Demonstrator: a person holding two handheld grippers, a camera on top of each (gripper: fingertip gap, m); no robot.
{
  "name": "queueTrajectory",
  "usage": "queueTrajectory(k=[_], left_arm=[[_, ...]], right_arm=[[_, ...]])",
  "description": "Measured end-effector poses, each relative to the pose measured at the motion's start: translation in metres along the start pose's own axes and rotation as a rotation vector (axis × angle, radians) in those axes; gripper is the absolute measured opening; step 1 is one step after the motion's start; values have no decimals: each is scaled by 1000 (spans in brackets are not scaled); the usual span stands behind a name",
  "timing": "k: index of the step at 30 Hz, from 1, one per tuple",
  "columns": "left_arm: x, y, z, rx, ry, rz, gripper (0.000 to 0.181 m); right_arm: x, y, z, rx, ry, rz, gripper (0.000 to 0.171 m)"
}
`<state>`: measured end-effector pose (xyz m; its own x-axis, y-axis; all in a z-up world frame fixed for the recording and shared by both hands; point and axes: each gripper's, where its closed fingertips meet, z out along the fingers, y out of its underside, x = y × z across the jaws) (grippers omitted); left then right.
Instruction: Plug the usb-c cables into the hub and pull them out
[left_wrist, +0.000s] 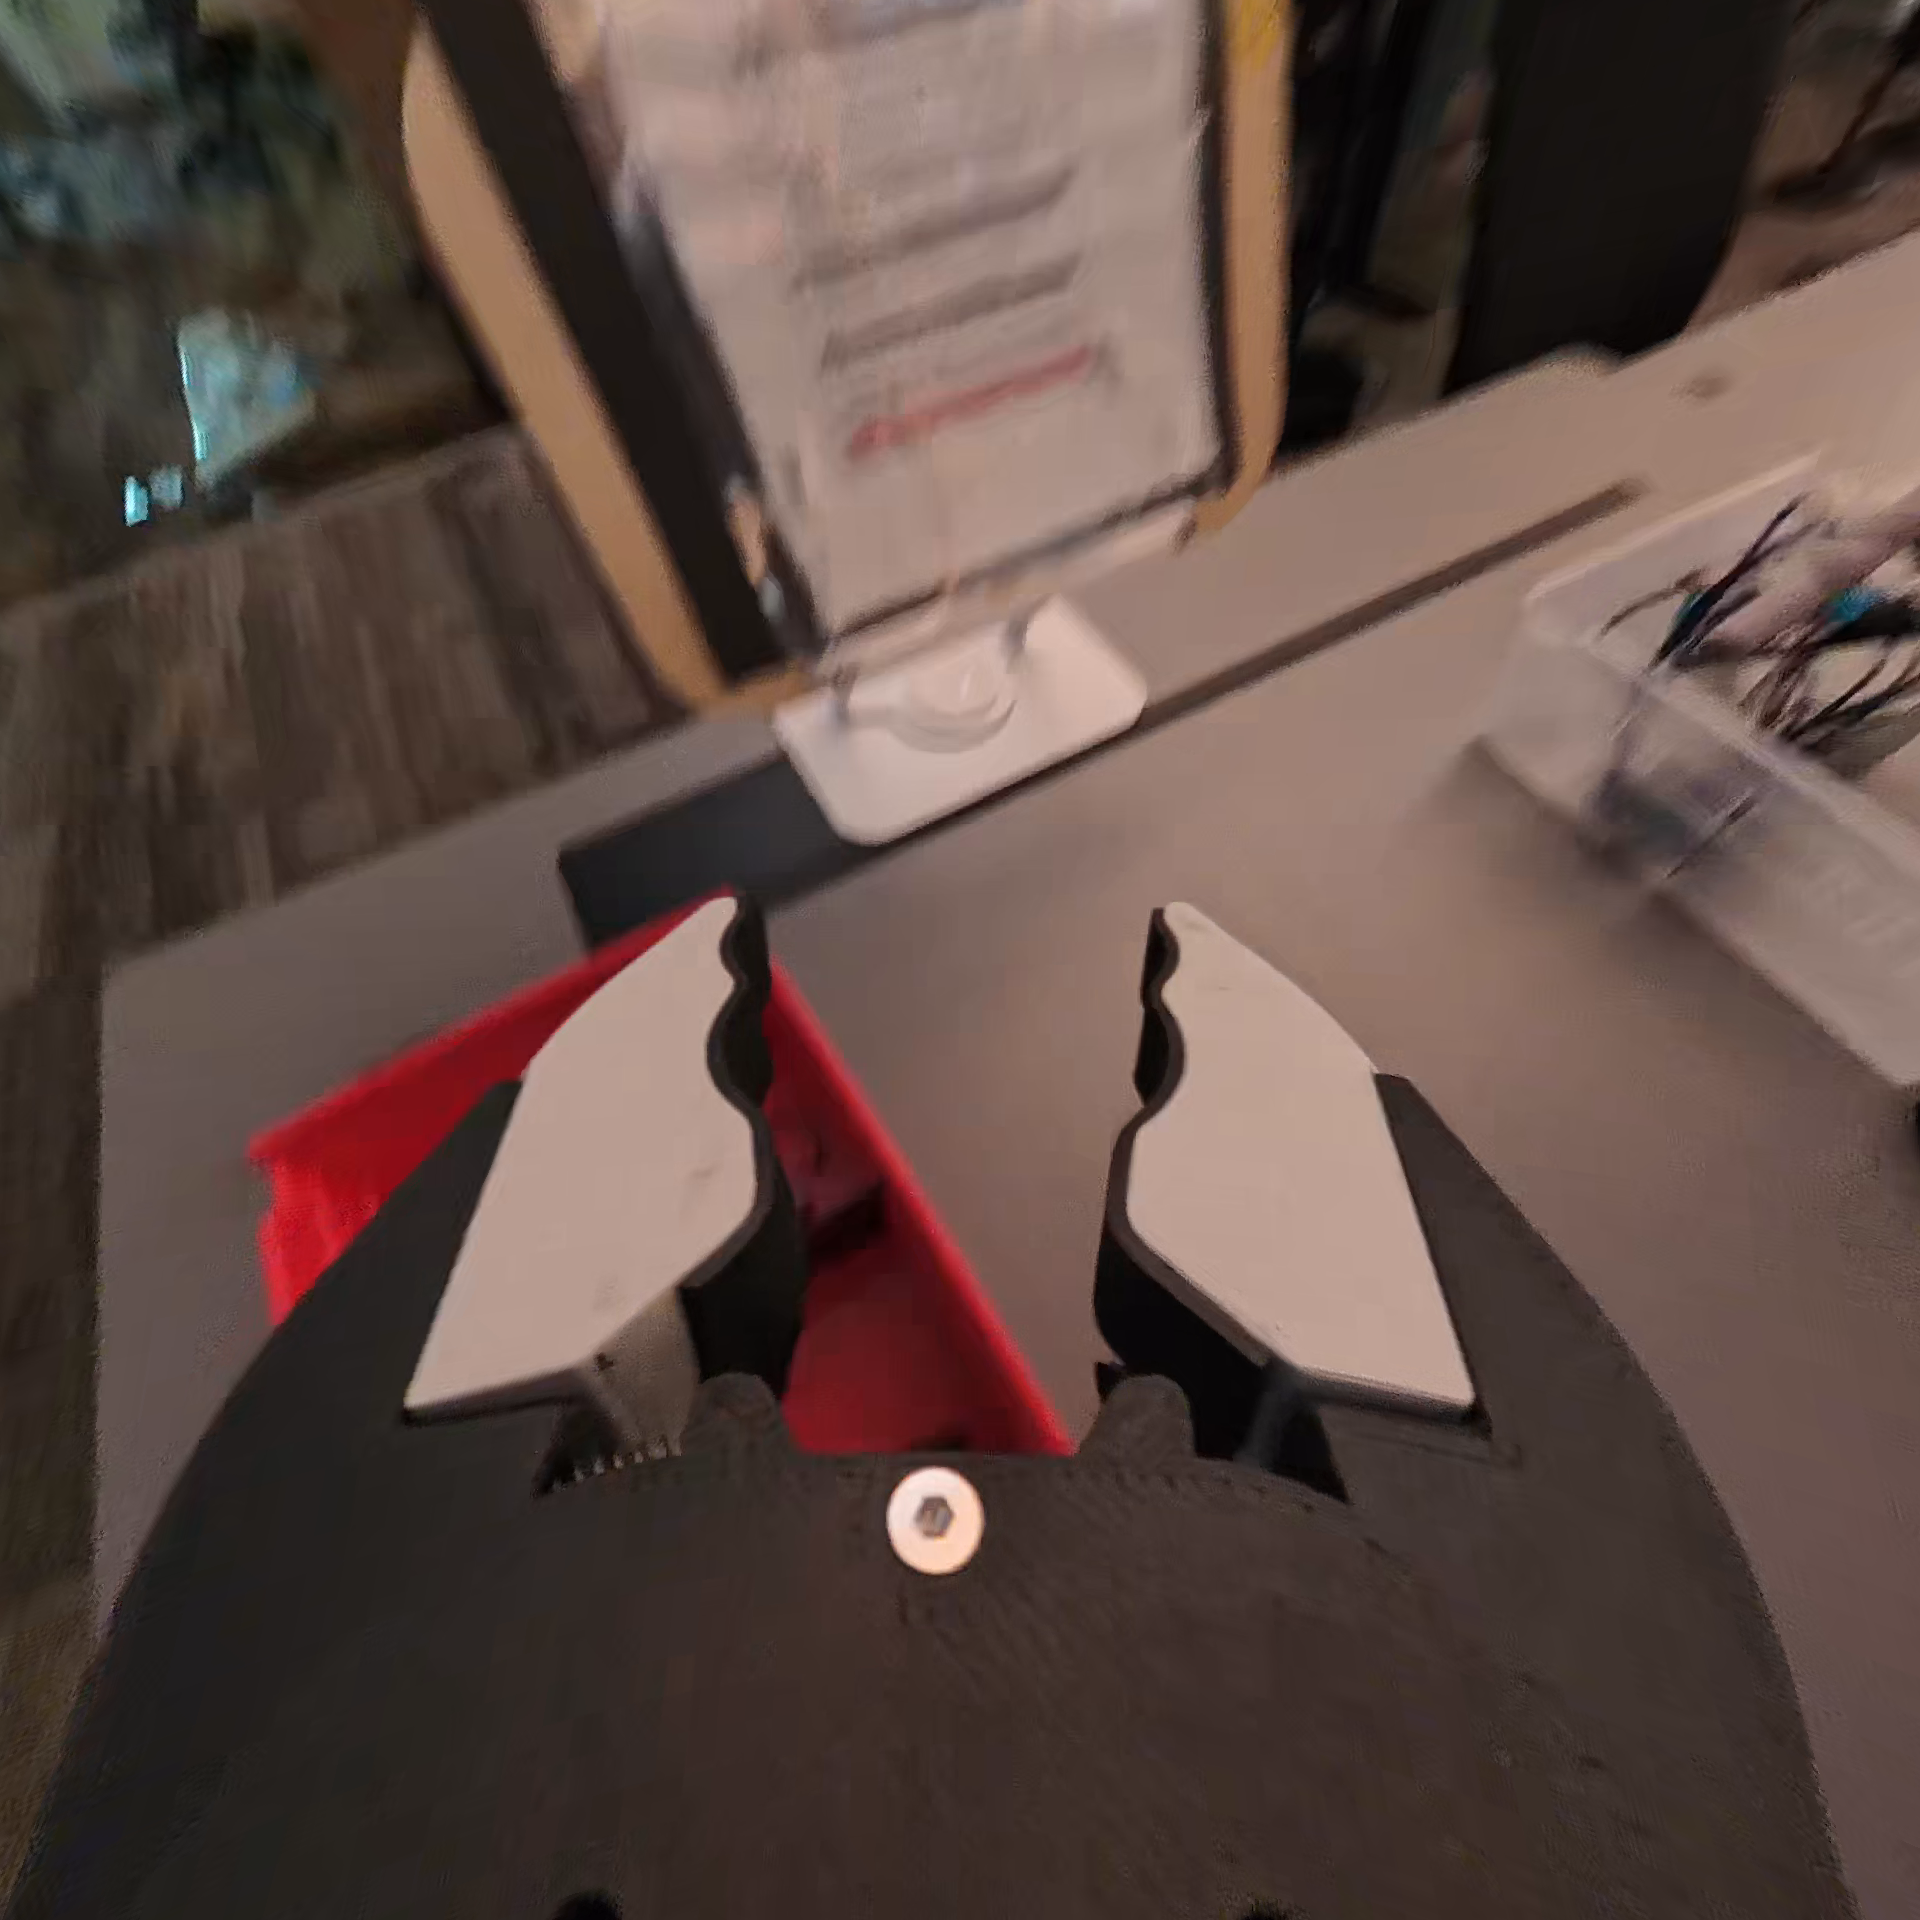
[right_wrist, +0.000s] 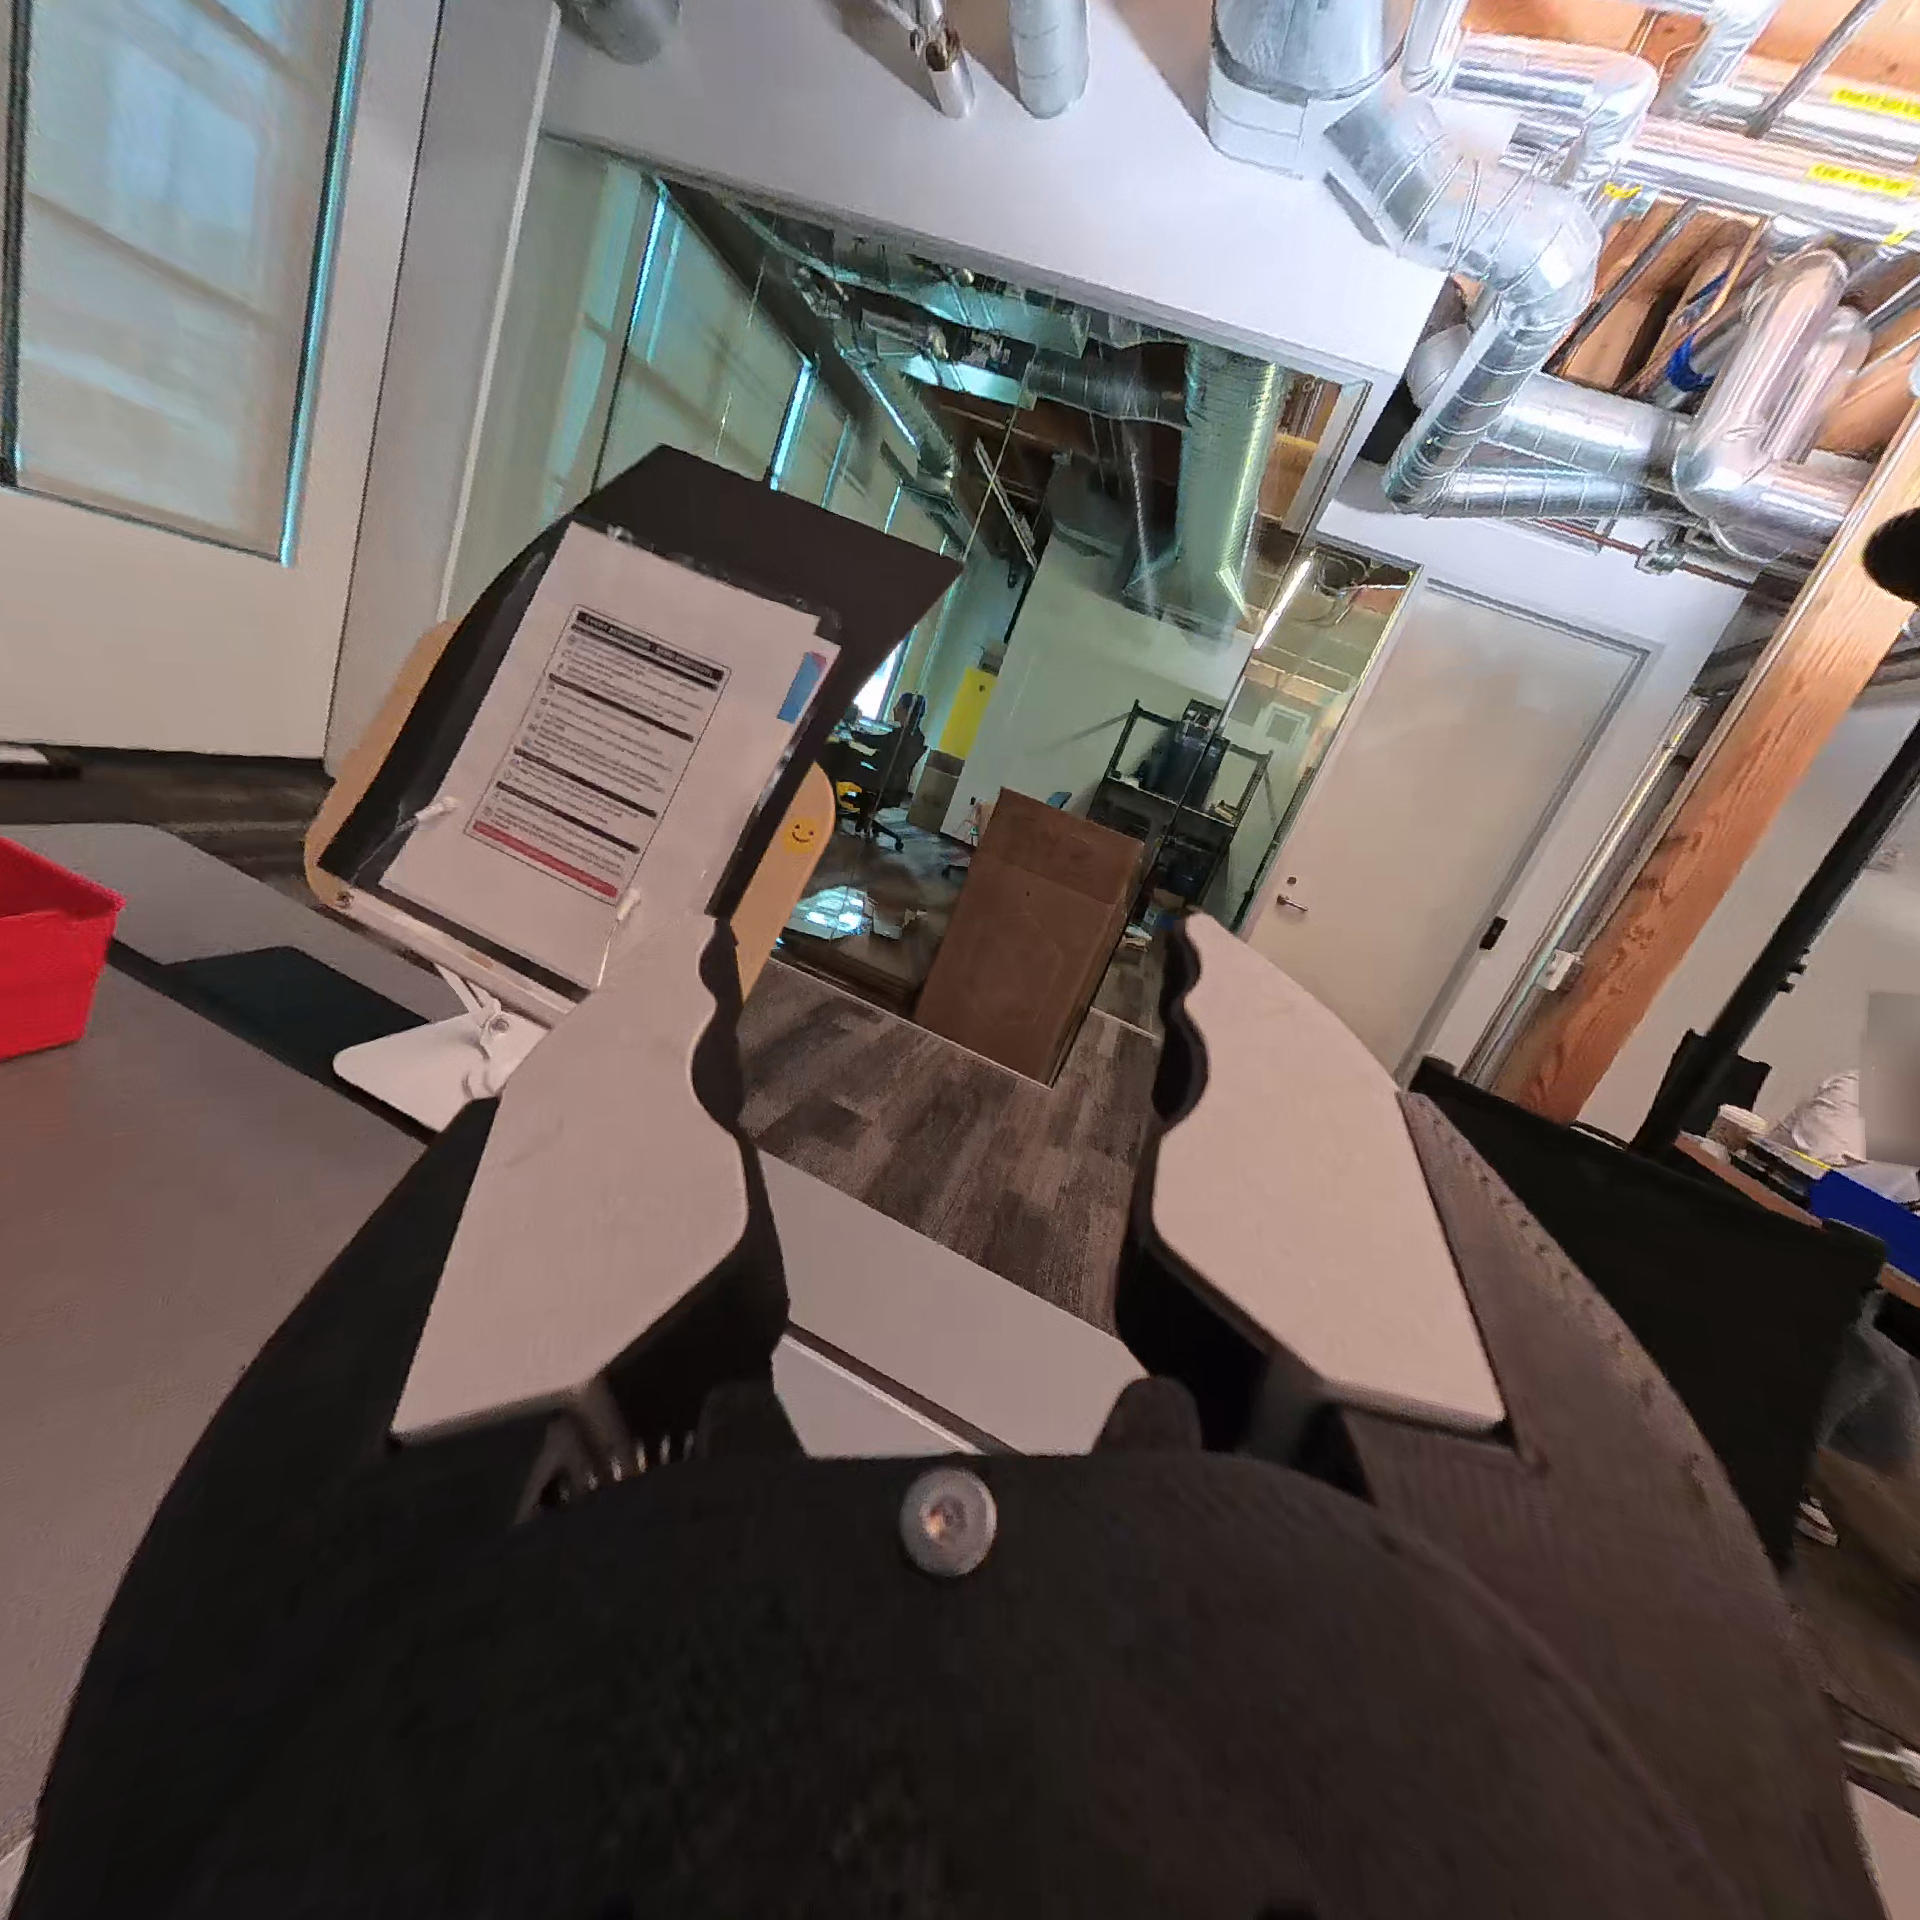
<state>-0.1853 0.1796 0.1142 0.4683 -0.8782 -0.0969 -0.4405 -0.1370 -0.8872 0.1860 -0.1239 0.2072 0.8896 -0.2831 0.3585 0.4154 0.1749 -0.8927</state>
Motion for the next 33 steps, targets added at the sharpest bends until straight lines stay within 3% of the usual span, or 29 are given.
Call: queueTrajectory(k=[2, 5, 8, 13, 16, 18, 21, 27, 33], left_arm=[[-14, 53, -5, -180, 0, -25, 63], [-39, 129, -20, -572, -29, -89, 54], [-34, 174, -31, -729, 117, -80, 47], [-42, 196, -25, -722, 265, -111, 44], [-47, 223, -28, -838, 264, -161, 43], [-36, 231, -25, -848, 366, -119, 43], [-26, 241, -17, -828, 487, -76, 45], [-29, 266, -7, -881, 545, -95, 43], [-20, 272, 11, -836, 613, 35, 33]], right_arm=[[-10, 6, 8, -43, 4, -51, 78], [-28, 15, 20, -109, 0, -143, 78], [-72, 19, 35, -139, -138, -185, 78], [-153, -11, 59, -81, -367, -187, 79], [-182, -31, 67, -37, -420, -245, 80], [-193, -38, 67, -7, -437, -255, 80], [-206, -35, 61, 31, -499, -179, 78], [-203, -17, 52, -3, -607, -95, 77], [-191, -25, 43, 52, -642, 5, 74]])
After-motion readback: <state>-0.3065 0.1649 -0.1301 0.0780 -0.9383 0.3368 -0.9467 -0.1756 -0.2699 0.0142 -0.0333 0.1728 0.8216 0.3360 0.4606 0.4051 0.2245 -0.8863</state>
